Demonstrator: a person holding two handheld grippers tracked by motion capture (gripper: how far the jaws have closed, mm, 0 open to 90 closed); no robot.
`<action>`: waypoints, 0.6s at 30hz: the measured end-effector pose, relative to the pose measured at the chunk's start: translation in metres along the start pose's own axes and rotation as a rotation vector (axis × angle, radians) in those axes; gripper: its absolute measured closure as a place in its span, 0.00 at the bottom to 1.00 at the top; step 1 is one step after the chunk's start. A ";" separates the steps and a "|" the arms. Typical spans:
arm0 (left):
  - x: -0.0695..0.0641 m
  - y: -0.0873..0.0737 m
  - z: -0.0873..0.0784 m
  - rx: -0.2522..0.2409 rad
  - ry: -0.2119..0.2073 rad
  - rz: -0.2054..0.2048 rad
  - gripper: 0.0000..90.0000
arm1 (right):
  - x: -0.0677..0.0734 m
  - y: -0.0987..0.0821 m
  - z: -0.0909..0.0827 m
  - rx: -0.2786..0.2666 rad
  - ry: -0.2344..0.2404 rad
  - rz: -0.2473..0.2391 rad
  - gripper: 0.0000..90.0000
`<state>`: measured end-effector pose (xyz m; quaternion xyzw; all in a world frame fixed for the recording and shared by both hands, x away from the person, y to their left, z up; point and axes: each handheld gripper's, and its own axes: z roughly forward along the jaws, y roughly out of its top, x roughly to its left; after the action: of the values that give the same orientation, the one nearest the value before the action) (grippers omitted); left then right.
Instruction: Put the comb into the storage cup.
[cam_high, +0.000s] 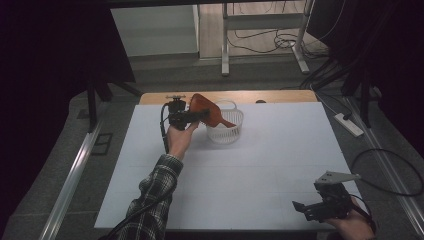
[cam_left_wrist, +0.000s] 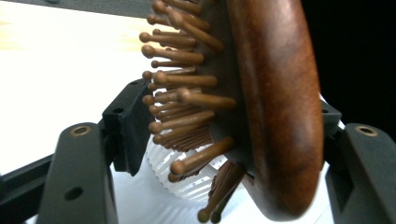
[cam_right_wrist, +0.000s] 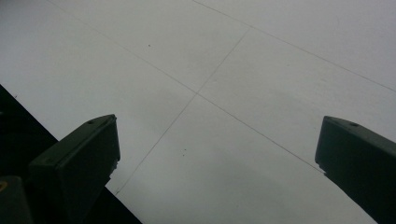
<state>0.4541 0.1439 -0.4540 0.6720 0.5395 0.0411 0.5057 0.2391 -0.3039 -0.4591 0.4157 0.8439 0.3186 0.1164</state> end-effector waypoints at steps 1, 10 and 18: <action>0.000 0.000 -0.001 -0.001 0.000 0.001 0.34 | 0.000 0.000 0.000 0.002 0.000 -0.001 0.00; -0.001 0.002 -0.002 0.015 0.012 0.023 0.21 | 0.000 0.000 0.000 -0.001 -0.001 -0.003 0.00; 0.000 0.003 -0.005 0.025 -0.005 0.048 0.10 | 0.000 0.000 0.000 0.000 -0.001 -0.003 0.00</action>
<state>0.4531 0.1470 -0.4497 0.6911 0.5226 0.0448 0.4973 0.2388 -0.3035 -0.4589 0.4147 0.8444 0.3181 0.1173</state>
